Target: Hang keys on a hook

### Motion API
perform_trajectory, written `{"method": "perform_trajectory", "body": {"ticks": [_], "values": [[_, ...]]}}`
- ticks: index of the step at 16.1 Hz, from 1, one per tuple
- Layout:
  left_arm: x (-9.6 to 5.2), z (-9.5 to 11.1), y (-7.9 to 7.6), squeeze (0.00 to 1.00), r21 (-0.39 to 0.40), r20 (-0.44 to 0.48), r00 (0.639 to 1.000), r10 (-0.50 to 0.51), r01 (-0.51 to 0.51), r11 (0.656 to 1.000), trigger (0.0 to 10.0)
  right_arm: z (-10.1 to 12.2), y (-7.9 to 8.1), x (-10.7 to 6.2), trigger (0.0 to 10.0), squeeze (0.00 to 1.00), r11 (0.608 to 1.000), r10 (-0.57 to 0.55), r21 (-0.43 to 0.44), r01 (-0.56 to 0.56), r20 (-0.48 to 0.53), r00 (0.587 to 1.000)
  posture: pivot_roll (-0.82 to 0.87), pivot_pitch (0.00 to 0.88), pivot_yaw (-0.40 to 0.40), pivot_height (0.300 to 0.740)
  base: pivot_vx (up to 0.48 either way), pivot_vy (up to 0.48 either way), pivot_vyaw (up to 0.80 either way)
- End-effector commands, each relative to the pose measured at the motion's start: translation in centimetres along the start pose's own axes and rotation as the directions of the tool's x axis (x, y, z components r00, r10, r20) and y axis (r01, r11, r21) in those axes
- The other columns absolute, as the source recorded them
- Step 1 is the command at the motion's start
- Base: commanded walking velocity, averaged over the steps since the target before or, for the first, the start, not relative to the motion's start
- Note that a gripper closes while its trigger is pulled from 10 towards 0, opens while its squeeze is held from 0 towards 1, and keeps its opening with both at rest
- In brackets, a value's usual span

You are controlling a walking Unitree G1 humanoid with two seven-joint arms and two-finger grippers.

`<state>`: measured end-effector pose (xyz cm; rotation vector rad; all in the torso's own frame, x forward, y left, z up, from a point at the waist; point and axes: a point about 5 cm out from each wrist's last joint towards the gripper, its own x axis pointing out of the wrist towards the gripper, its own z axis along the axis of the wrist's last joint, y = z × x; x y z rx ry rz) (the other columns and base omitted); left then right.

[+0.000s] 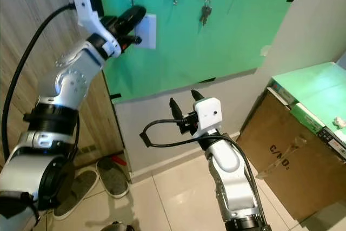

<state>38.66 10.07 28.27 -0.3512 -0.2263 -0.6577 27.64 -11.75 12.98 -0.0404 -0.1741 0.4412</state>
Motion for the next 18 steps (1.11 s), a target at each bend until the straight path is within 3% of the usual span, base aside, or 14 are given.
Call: {"method": "perform_trajectory", "body": {"ticks": [1, 5, 12, 15, 18], "values": [[0.5, 0.5, -0.3, 0.0, 0.014, 0.013, 1.0, -0.021, 0.021, 1.0, 10.0, 0.7, 0.2, -0.1, 10.0, 0.22, 1.0, 0.01, -0.009, -0.009, 0.031, 0.999, 0.02, 0.0, 0.022, 0.74, 0.0, 0.0, 0.0], [1.3, 0.6, -0.6, 0.0, -0.01, 0.03, 0.999, -0.02, 0.02, 1.0, 10.0, 0.6, 0.3, -0.2, 10.0, 0.22, 1.0, 0.006, -0.007, -0.006, 0.03, 1.0, 0.01, 0.0, 0.028, 0.74, 0.0, 0.0, 0.0], [1.4, 0.0, 1.1, 0.0, -0.079, 0.018, 0.997, 0.076, -0.074, 0.994, 10.0, 0.5, 0.0, -0.4, 10.0, 0.22, 1.0, 0.003, -0.011, -0.003, 0.016, 1.0, 0.0, 0.0, 0.027, 0.74, 0.0, 0.0, 0.0], [1.3, -0.3, 1.5, 0.0, -0.122, 0.009, 0.995, 0.098, -0.096, 0.988, 10.0, 0.5, 0.0, -0.5, 10.0, 0.23, 1.0, 0.003, -0.01, -0.003, 0.012, 1.0, 0.0, 0.0, 0.028, 0.74, 0.0, 0.0, 0.0], [1.1, -0.3, 2.0, 0.0, -0.22, 0.003, 0.993, 0.121, -0.117, 0.968, 10.0, 0.2, -0.1, -0.4, 10.0, 0.23, 1.0, 0.002, -0.006, -0.002, 0.001, 1.0, 0.0, 0.0, 0.026, 0.74, 0.0, 0.0, 0.0]]}}
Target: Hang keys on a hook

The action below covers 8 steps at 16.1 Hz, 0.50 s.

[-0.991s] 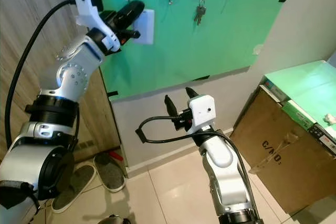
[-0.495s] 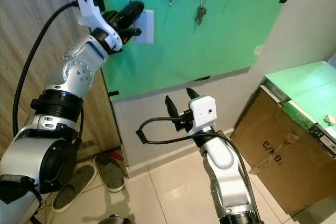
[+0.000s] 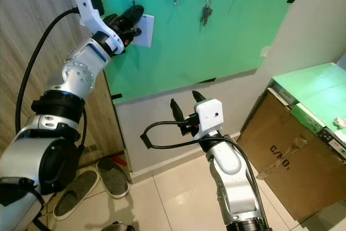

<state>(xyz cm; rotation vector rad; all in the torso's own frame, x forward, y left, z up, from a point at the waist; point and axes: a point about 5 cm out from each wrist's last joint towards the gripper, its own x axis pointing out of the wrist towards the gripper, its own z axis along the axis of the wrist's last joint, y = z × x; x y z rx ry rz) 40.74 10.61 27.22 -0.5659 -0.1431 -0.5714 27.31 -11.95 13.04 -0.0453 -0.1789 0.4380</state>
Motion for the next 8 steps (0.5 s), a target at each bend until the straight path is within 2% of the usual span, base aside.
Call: {"method": "perform_trajectory", "body": {"ticks": [1, 3, 6, 8], "values": [[0.09, 0.73, 0.28, 0.0, -0.032, 0.007, 1.0, 0.025, -0.025, 0.999, 10.0, 0.02, -0.03, -0.05, 10.0, 0.23, 1.0, 0.006, 0.0, -0.006, -0.006, 1.0, 0.0, 0.0, 0.026, 0.74, 0.0, 0.0, 0.0], [0.03, 0.87, 0.52, 0.0, -0.042, 0.011, 0.999, 0.039, -0.039, 0.998, 10.0, -0.05, -0.03, -0.05, 10.0, 0.23, 1.0, 0.007, 0.001, -0.007, -0.009, 1.0, 0.0, 0.001, 0.025, 0.74, 0.0, 0.0, 0.0], [-0.01, 0.91, 0.82, 0.0, -0.113, 0.016, 0.997, 0.071, -0.069, 0.991, 10.0, -0.15, -0.09, -0.07, 10.0, 0.22, 1.0, 0.008, 0.0, -0.008, -0.015, 1.0, 0.0, 0.0, 0.022, 0.74, 0.0, 0.0, 0.0], [-0.06, 1.08, 0.9, 0.0, -0.111, 0.026, 0.996, 0.083, -0.08, 0.991, 10.0, -0.17, -0.12, -0.1, 10.0, 0.22, 1.0, 0.008, 0.0, -0.008, -0.016, 1.0, 0.0, 0.0, 0.023, 0.74, 0.0, 0.0, 0.0]]}}
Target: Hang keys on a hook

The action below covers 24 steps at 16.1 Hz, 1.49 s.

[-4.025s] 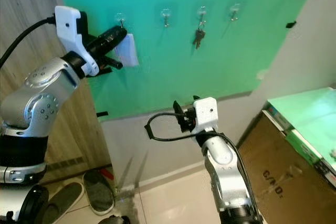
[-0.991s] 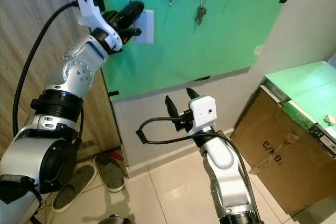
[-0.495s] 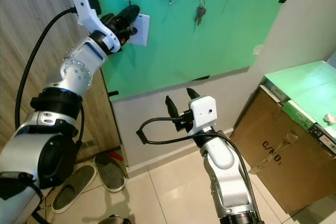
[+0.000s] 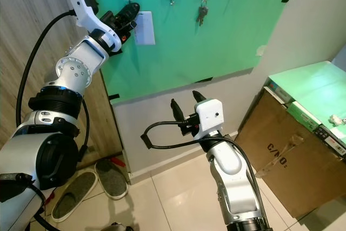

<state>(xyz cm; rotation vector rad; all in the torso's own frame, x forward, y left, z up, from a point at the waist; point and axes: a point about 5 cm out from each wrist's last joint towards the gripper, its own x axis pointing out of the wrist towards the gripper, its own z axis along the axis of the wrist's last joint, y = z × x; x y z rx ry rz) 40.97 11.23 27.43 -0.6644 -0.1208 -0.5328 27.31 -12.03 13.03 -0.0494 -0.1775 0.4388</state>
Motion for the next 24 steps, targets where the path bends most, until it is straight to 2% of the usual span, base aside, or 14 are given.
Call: {"method": "perform_trajectory", "body": {"ticks": [1, 2, 3, 4, 6, 10, 11, 13, 16, 21, 24], "values": [[-0.2, 1.2, 0.2, 0.0, 0.081, 0.041, 0.999, 0.032, -0.036, 0.996, 10.0, -0.2, 0.0, -0.2, 10.0, 0.22, 1.0, 0.006, 0.002, -0.006, -0.014, 1.0, 0.0, 0.0, 0.024, 0.74, 0.0, 0.0, 0.0], [-0.5, 1.8, -0.3, 0.0, 0.235, 0.076, 0.997, 0.013, -0.03, 0.972, 10.0, -0.2, 0.0, -0.2, 10.0, 0.23, 1.0, 0.004, 0.001, -0.004, -0.015, 1.0, 0.0, 0.0, 0.025, 0.74, 0.0, 0.0, 0.0], [-0.7, 2.0, -0.7, 0.0, 0.291, 0.085, 0.996, -0.01, -0.015, 0.957, 10.0, -0.2, 0.0, -0.2, 10.0, 0.22, 1.0, 0.004, 0.001, -0.004, -0.015, 1.0, 0.0, 0.0, 0.024, 0.74, 0.0, 0.0, 0.0], [-0.9, 2.2, -1.1, 0.0, 0.385, 0.09, 0.996, -0.025, -0.012, 0.923, 10.0, -0.3, 0.0, -0.3, 10.0, 0.23, 1.0, 0.004, 0.0, -0.004, -0.016, 1.0, 0.0, 0.0, 0.024, 0.74, 0.0, 0.0, 0.0], [-1.1, 2.1, -1.4, 0.0, 0.425, 0.078, 0.996, -0.046, 0.009, 0.905, 10.0, -0.3, 0.1, -0.3, 10.0, 0.22, 1.0, 0.006, 0.0, -0.006, -0.018, 1.0, 0.01, 0.0, 0.023, 0.74, 0.0, 0.0, 0.0], [-1.8, 2.1, -0.8, 0.0, 0.359, 0.084, 0.996, -0.022, -0.01, 0.933, 10.0, -0.4, 0.2, -0.3, 10.0, 0.22, 1.0, 0.011, 0.002, -0.011, -0.02, 1.0, 0.01, 0.0, 0.02, 0.74, 0.0, 0.0, 0.0], [-1.9, 1.9, -0.6, 0.0, 0.309, 0.079, 0.997, -0.017, -0.008, 0.951, 10.0, -0.4, 0.2, -0.3, 10.0, 0.22, 1.0, 0.014, 0.001, -0.014, -0.022, 1.0, 0.01, 0.0, 0.018, 0.74, 0.0, 0.0, 0.0], [-2.0, 1.7, -0.6, 0.0, 0.286, 0.07, 0.997, -0.02, -0.001, 0.958, 10.0, -0.4, 0.2, -0.2, 10.0, 0.22, 1.0, 0.016, 0.0, -0.016, -0.023, 1.0, 0.01, 0.0, 0.018, 0.74, 0.0, 0.0, 0.0], [-1.9, 0.2, -0.7, 0.0, 0.301, -0.006, 1.0, -0.017, 0.018, 0.953, 10.0, -0.4, 0.2, -0.2, 10.0, 0.22, 1.0, 0.015, 0.001, -0.015, -0.025, 1.0, 0.01, 0.0, 0.02, 0.74, 0.0, 0.0, 0.0], [-1.9, -1.1, -0.4, 0.0, 0.27, -0.081, 0.997, 0.018, 0.004, 0.963, 10.0, -0.4, 0.2, -0.4, 10.0, 0.23, 1.0, 0.013, 0.003, -0.013, -0.026, 1.0, 0.01, 0.0, 0.024, 0.74, 0.0, 0.0, 0.0], [-1.9, -1.4, 0.5, 0.0, 0.201, -0.094, 0.993, 0.068, -0.048, 0.978, 10.0, -0.4, 0.2, -0.4, 10.0, 0.23, 1.0, 0.013, 0.005, -0.013, -0.03, 0.999, 0.01, 0.0, 0.022, 0.74, 0.0, 0.0, 0.0]]}}
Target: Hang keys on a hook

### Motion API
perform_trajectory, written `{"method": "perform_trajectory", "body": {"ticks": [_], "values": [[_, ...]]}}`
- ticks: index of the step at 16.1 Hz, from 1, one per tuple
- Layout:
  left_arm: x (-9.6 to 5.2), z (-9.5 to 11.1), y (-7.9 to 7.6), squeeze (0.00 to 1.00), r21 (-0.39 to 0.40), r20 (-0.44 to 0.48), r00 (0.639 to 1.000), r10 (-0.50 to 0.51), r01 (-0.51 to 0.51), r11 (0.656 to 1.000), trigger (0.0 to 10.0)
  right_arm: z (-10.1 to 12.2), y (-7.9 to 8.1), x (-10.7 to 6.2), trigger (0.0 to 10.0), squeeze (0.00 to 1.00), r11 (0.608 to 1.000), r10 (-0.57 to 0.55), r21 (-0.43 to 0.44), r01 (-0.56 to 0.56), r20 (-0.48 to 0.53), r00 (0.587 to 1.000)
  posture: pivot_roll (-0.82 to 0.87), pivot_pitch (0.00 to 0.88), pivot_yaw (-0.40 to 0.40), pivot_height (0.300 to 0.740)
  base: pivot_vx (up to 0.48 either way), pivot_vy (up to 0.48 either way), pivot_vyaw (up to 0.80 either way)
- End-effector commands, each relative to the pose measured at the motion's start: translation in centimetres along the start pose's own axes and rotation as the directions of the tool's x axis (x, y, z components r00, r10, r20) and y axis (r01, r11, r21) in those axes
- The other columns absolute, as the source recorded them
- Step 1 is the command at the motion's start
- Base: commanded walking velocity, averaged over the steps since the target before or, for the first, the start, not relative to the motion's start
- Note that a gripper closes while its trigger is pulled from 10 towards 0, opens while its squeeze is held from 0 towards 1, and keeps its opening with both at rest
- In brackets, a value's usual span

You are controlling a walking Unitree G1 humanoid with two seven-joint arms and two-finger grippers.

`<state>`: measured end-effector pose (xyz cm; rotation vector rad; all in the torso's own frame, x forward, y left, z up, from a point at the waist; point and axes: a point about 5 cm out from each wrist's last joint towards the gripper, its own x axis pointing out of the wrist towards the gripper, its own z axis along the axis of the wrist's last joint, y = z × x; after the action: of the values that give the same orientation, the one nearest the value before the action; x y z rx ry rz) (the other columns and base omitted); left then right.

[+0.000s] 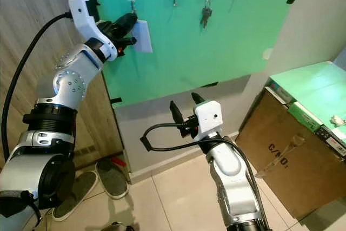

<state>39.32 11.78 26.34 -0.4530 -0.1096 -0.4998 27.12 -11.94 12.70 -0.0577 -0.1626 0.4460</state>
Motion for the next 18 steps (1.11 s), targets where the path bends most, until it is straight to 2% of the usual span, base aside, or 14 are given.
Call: {"method": "perform_trajectory", "body": {"ticks": [1, 3, 4, 5, 6, 7, 12, 15, 16, 17, 18], "values": [[0.0, -1.3, 0.7, 0.0, -0.034, -0.072, 0.996, 0.046, -0.048, 0.998, 10.0, -0.2, -0.1, -0.3, 10.0, 0.23, 1.0, 0.005, 0.01, -0.005, -0.017, 1.0, 0.0, 0.0, 0.021, 0.74, 0.0, 0.0, 0.0], [-0.1, -1.3, 0.6, 0.0, 0.074, -0.059, 0.997, 0.051, -0.046, 0.996, 10.0, -0.2, -0.1, -0.3, 10.0, 0.23, 1.0, 0.005, 0.01, -0.005, -0.019, 1.0, 0.0, 0.0, 0.02, 0.74, 0.0, 0.0, 0.0], [-0.1, -0.3, -0.4, 0.0, 0.242, 0.021, 1.0, 0.02, -0.025, 0.97, 10.0, -0.2, -0.1, -0.4, 10.0, 0.23, 1.0, 0.004, 0.009, -0.004, -0.02, 1.0, 0.0, 0.0, 0.019, 0.74, 0.0, 0.0, 0.0], [-0.1, 0.2, -1.0, 1.0, 0.324, 0.058, 0.998, 0.008, -0.027, 0.946, 10.0, -0.3, -0.1, -0.4, 10.0, 0.22, 1.0, 0.004, 0.009, -0.004, -0.021, 1.0, 0.0, 0.0, 0.019, 0.74, 0.0, 0.0, 0.0], [-0.1, 0.6, -1.6, 1.0, 0.388, 0.084, 0.996, -0.008, -0.025, 0.921, 10.0, -0.3, -0.1, -0.4, 10.0, 0.22, 1.0, 0.004, 0.008, -0.004, -0.021, 1.0, 0.0, 0.0, 0.019, 0.74, 0.0, 0.0, 0.0], [-0.2, 0.7, -2.1, 1.0, 0.406, 0.097, 0.995, -0.022, -0.02, 0.914, 10.0, -0.3, -0.1, -0.4, 10.0, 0.23, 1.0, 0.004, 0.008, -0.004, -0.022, 1.0, 0.0, 0.0, 0.02, 0.74, 0.0, 0.0, 0.0], [-1.0, -0.5, -2.7, 1.0, 0.384, 0.074, 0.997, -0.019, -0.011, 0.923, 10.0, -0.4, 0.0, -0.5, 10.0, 0.23, 1.0, 0.005, 0.01, -0.005, -0.027, 1.0, 0.01, 0.003, 0.023, 0.74, 0.0, 0.0, 0.0], [-3.4, -2.1, -2.0, 1.0, 0.371, 0.032, 0.999, 0.026, -0.036, 0.928, 10.0, -0.5, -0.1, -0.7, 10.0, 0.22, 1.0, 0.006, 0.007, -0.006, -0.031, 1.0, 0.02, 0.002, 0.025, 0.74, 0.0, 0.0, 0.0], [-4.6, -2.6, -1.5, 1.0, 0.392, 0.032, 0.998, 0.061, -0.068, 0.918, 10.0, -0.5, -0.2, -0.7, 10.0, 0.23, 1.0, 0.005, 0.006, -0.005, -0.032, 0.999, 0.02, 0.001, 0.026, 0.74, 0.0, 0.0, 0.0], [-6.2, -3.3, -0.9, 1.0, 0.438, 0.034, 0.994, 0.104, -0.108, 0.893, 10.0, -0.5, -0.3, -0.8, 10.0, 0.23, 1.0, 0.002, 0.005, -0.001, -0.033, 0.999, 0.03, 0.0, 0.028, 0.74, 0.0, 0.0, 0.0], [-6.8, -3.6, -0.6, 1.0, 0.449, 0.035, 0.992, 0.122, -0.125, 0.885, 10.0, -0.4, -0.4, -0.9, 10.0, 0.23, 1.0, 0.0, 0.005, 0.0, -0.033, 0.999, 0.03, 0.0, 0.028, 0.74, 0.0, 0.0, 0.0]]}}
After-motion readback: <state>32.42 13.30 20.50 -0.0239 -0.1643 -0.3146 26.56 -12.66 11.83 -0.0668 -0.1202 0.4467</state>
